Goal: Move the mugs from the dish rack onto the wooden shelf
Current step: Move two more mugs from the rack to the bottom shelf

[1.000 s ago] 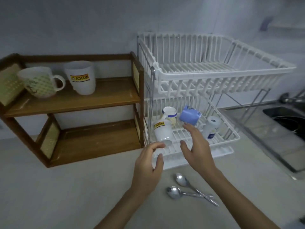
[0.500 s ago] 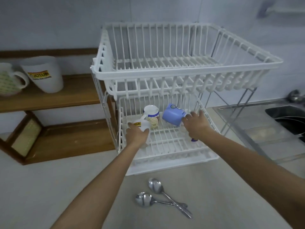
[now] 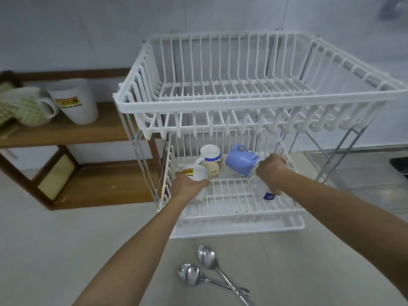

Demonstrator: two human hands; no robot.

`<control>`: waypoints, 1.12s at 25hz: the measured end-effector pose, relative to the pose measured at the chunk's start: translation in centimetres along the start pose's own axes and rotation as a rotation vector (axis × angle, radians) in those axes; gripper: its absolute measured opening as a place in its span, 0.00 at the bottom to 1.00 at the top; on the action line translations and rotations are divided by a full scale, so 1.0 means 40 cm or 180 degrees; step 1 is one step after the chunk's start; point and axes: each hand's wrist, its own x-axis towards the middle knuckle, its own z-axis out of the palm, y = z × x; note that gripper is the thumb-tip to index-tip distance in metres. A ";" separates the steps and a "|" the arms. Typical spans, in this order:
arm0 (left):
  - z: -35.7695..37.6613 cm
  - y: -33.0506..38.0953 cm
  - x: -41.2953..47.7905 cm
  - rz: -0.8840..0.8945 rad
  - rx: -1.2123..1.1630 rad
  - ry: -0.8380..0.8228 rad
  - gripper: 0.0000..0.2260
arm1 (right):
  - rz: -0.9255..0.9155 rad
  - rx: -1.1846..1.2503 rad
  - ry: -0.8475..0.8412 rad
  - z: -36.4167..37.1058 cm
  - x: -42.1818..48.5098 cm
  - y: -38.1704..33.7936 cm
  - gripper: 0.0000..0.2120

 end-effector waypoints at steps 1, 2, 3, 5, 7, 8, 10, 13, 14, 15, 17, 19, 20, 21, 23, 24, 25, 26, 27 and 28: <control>-0.003 0.000 -0.010 0.0037 -0.0099 0.0065 0.41 | -0.0057 0.0108 0.0093 0.007 -0.010 0.015 0.26; -0.009 0.000 -0.023 0.0091 -0.0215 0.0119 0.40 | -0.0066 0.0298 0.0179 0.012 -0.026 0.033 0.26; -0.016 0.003 -0.036 0.0157 -0.0302 0.0145 0.40 | -0.0032 0.0644 0.0275 0.017 -0.044 0.051 0.27; -0.036 0.010 -0.068 0.0290 -0.0423 0.0090 0.39 | -0.0006 0.1828 0.0462 0.032 -0.085 0.083 0.29; -0.067 0.006 -0.115 0.0435 -0.0602 -0.0090 0.37 | -0.0278 0.3538 0.0751 0.055 -0.145 0.090 0.29; -0.086 -0.005 -0.141 0.0518 -0.0724 -0.0203 0.35 | -0.0485 0.4465 0.0983 0.064 -0.182 0.079 0.28; -0.129 -0.049 -0.201 0.0668 -0.1097 -0.0493 0.33 | -0.0912 0.5858 0.1429 0.073 -0.264 0.040 0.30; -0.202 -0.150 -0.283 0.0866 -0.1624 -0.0927 0.32 | -0.1334 0.6564 0.1933 0.051 -0.358 -0.041 0.42; -0.229 -0.184 -0.298 0.0951 -0.1657 -0.1037 0.32 | -0.1430 0.6638 0.2002 0.032 -0.384 -0.069 0.45; -0.257 -0.217 -0.308 0.1051 -0.1632 -0.1135 0.32 | -0.1496 0.6641 0.2076 0.007 -0.406 -0.099 0.46; -0.316 -0.278 -0.315 0.1188 -0.1583 -0.1242 0.32 | -0.1599 0.6505 0.2276 -0.053 -0.441 -0.165 0.43; -0.368 -0.341 -0.310 0.1116 -0.1699 -0.1148 0.32 | -0.1755 0.6470 0.2327 -0.118 -0.469 -0.237 0.41; -0.393 -0.374 -0.303 0.1062 -0.1765 -0.1017 0.31 | -0.1837 0.6508 0.2285 -0.150 -0.477 -0.276 0.41; -0.419 -0.405 -0.292 0.1015 -0.1800 -0.0835 0.29 | -0.1916 0.6529 0.2239 -0.182 -0.479 -0.313 0.42; -0.474 -0.468 -0.261 0.0916 -0.1789 -0.0394 0.27 | -0.2050 0.6543 0.2109 -0.246 -0.478 -0.386 0.45; -0.511 -0.504 -0.241 0.0852 -0.1777 -0.0137 0.26 | -0.2094 0.6537 0.2063 -0.284 -0.476 -0.425 0.46; -0.556 -0.540 -0.218 0.0808 -0.1752 0.0100 0.27 | -0.2122 0.6538 0.2026 -0.329 -0.468 -0.467 0.46; -0.576 -0.555 -0.197 0.0766 -0.1706 0.0232 0.29 | -0.2076 0.6571 0.2000 -0.351 -0.459 -0.494 0.45; -0.590 -0.565 -0.175 0.0716 -0.1645 0.0319 0.31 | -0.1984 0.6605 0.2019 -0.370 -0.450 -0.517 0.44; -0.612 -0.582 -0.153 0.0675 -0.1594 0.0416 0.33 | -0.1895 0.6642 0.2067 -0.400 -0.439 -0.546 0.42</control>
